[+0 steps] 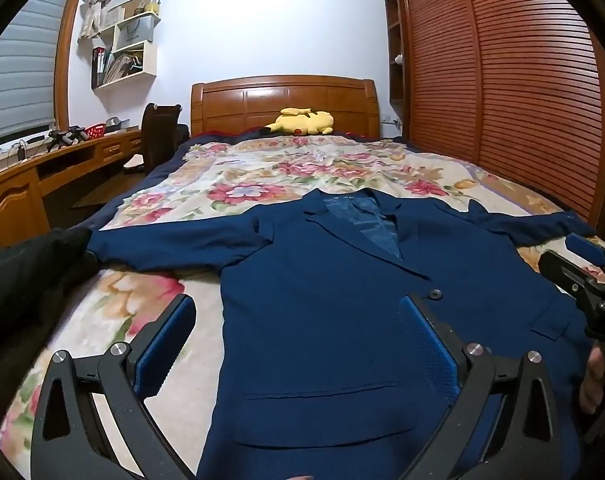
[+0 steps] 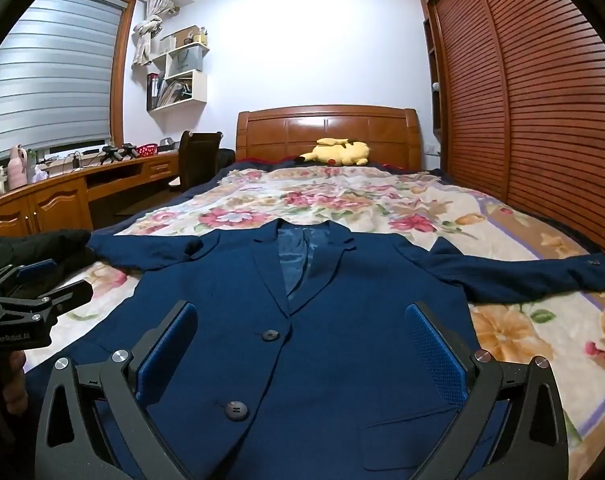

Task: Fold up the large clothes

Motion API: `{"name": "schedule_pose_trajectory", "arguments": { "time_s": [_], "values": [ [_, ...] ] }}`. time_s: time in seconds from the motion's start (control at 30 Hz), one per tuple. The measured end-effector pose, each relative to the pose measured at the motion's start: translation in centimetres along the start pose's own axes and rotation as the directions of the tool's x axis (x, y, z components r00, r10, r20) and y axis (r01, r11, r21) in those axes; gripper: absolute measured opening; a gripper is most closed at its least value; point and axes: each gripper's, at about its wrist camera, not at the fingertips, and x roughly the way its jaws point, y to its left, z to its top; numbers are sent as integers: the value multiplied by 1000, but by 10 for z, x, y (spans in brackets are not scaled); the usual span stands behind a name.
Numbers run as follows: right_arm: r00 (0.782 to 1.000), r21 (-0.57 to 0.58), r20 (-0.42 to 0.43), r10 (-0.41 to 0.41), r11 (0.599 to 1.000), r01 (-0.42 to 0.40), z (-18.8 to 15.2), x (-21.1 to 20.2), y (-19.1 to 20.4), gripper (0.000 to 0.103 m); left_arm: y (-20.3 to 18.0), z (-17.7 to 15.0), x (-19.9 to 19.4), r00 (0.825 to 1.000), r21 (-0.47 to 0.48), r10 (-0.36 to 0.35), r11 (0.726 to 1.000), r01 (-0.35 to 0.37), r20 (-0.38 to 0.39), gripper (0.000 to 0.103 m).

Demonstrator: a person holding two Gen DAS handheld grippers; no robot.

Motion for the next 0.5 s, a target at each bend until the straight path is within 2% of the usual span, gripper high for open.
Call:
{"name": "schedule_pose_trajectory", "arguments": {
  "time_s": [0.5],
  "values": [
    [1000,-2,-3,-4,1000,4,-2,0,-2,103,-6,1,-2,1000,4,6,1000,-6,4,102]
  ]
}}
